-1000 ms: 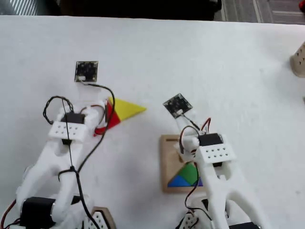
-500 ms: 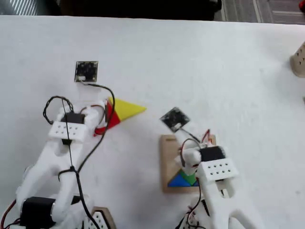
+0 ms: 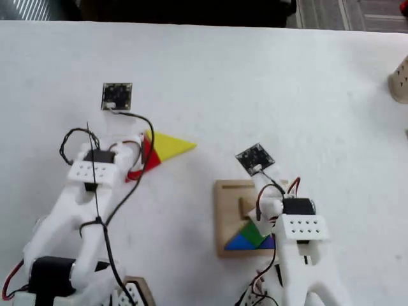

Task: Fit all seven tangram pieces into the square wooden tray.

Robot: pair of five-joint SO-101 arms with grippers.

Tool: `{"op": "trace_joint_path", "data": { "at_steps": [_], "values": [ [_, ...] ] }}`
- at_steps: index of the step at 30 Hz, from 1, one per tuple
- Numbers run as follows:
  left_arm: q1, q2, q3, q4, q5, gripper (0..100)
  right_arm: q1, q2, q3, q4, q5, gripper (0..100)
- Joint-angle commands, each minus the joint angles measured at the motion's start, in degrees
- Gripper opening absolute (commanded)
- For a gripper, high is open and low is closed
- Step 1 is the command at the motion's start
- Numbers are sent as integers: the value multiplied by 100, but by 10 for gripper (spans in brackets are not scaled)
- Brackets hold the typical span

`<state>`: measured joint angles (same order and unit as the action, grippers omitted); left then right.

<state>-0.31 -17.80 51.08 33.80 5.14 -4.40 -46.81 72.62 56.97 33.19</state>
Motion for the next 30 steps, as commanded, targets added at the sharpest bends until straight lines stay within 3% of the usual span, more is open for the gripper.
{"op": "trace_joint_path", "data": {
  "at_steps": [1,6,13,21,30],
  "values": [
    [31,233,-422,-97,35,24,40,163,-53,-251,79,18],
    [31,189,-404,-97,35,24,57,268,-229,-295,53,18],
    [31,207,-404,-88,35,24,4,-13,-580,-110,-659,17],
    [31,224,-422,-105,35,24,-1367,215,-686,-101,-774,17],
    [31,224,-422,-105,35,24,-1464,1270,-730,-971,-1011,17]
  ]
}}
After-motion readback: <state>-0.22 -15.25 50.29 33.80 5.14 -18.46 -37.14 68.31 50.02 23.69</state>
